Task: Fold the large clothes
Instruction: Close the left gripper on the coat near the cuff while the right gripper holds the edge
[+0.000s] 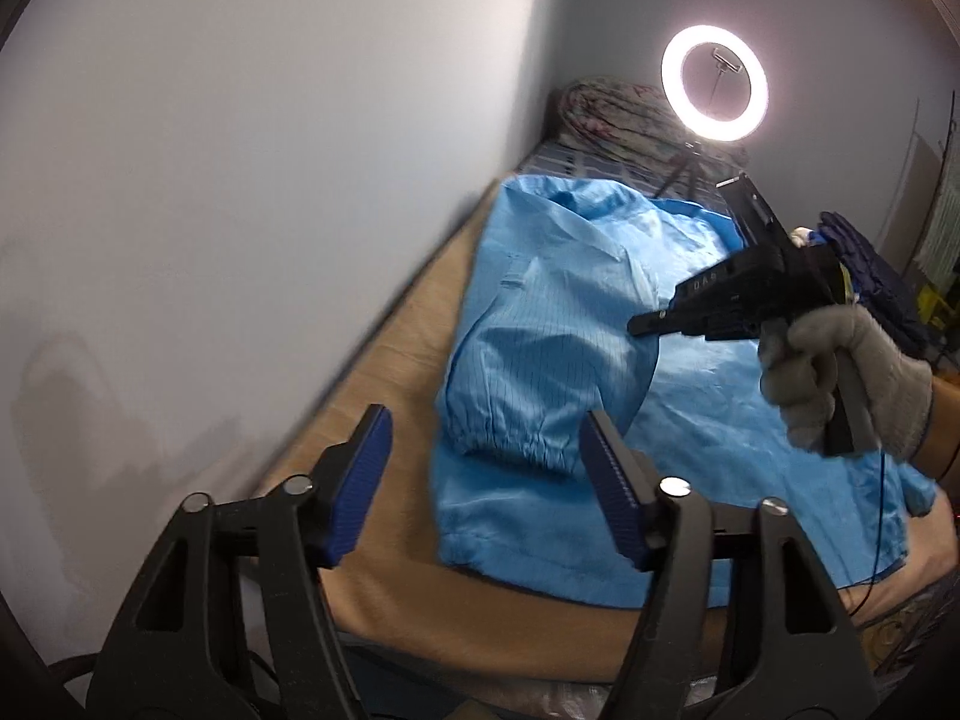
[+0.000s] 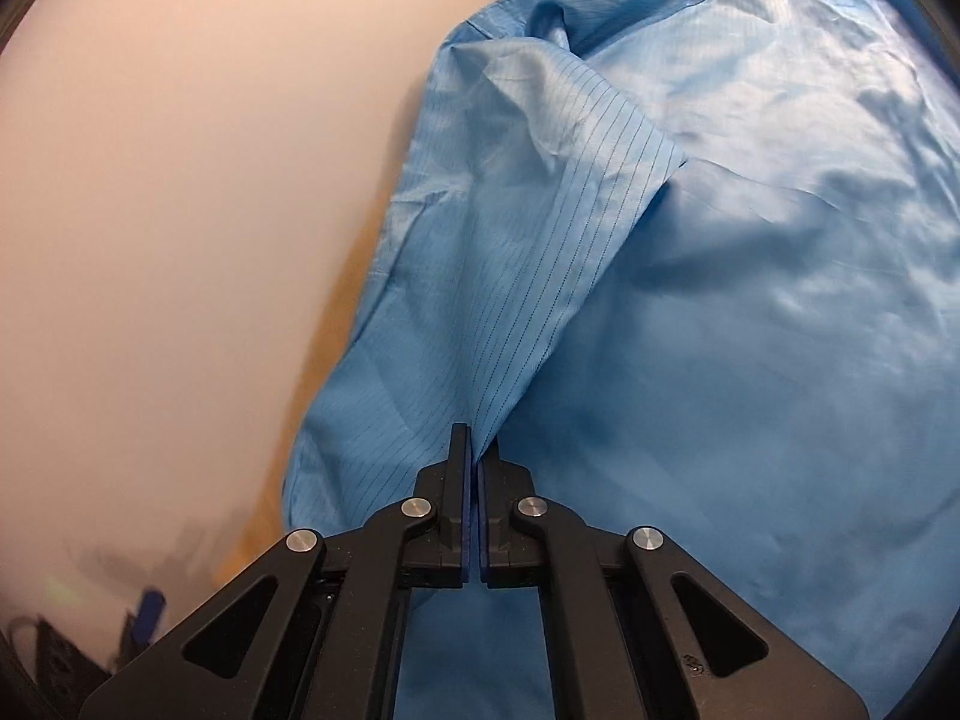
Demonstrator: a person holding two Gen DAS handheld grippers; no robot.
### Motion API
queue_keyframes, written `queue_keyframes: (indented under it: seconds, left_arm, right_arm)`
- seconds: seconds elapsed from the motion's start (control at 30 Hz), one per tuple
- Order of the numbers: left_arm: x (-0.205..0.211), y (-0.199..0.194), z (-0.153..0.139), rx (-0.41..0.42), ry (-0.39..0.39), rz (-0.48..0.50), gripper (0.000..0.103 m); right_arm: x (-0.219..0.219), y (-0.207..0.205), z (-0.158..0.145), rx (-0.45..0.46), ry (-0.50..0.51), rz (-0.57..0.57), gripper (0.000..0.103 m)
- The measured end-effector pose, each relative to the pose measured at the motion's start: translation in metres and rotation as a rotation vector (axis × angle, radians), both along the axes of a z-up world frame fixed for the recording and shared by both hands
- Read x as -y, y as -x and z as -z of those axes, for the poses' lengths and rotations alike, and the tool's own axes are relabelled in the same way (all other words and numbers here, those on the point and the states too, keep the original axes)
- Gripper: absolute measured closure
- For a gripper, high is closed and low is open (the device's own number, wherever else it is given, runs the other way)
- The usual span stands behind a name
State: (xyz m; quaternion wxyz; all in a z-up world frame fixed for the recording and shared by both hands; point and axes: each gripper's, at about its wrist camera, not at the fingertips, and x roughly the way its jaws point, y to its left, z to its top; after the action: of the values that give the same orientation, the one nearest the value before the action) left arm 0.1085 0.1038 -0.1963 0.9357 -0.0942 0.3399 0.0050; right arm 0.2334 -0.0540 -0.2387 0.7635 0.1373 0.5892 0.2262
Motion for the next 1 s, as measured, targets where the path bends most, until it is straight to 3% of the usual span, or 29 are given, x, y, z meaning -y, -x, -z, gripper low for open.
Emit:
queue_keyframes:
  seconds: [0.2, 0.3, 0.47, 0.53, 0.6, 0.67, 0.87, 1.0]
  left_arm:
    - [-0.006, -0.04, 0.026, -0.087, 0.15, -0.036, 0.037]
    - [-0.016, -0.059, 0.04, -0.123, 0.175, -0.085, 0.037]
    - [-0.025, -0.084, 0.071, -0.208, 0.228, -0.106, 0.039]
    - [-0.023, -0.091, 0.08, -0.241, 0.225, -0.112, 0.057]
    - [-0.022, -0.096, 0.087, -0.261, 0.206, -0.118, 0.082]
    - [-0.021, -0.096, 0.09, -0.255, 0.189, -0.124, 0.093]
    - [-0.029, -0.088, 0.074, -0.183, 0.143, -0.164, 0.098]
    - [-0.034, -0.082, 0.055, -0.132, 0.108, -0.174, 0.099]
  right_arm:
    - [-0.001, -0.011, 0.02, -0.001, 0.064, -0.04, 0.103]
    - [-0.009, -0.015, 0.016, 0.049, 0.108, -0.09, 0.103]
    - [-0.009, -0.019, 0.015, 0.056, 0.096, -0.096, 0.103]
    - [-0.008, -0.012, 0.016, 0.06, 0.103, -0.114, 0.102]
    - [-0.003, -0.006, 0.008, 0.064, 0.094, -0.13, 0.102]
    - [0.001, -0.005, -0.004, 0.081, 0.085, -0.135, 0.1]
    - [0.006, 0.001, -0.042, 0.199, 0.108, -0.118, 0.098]
    - [0.006, 0.003, -0.037, 0.219, 0.109, -0.111, 0.098]
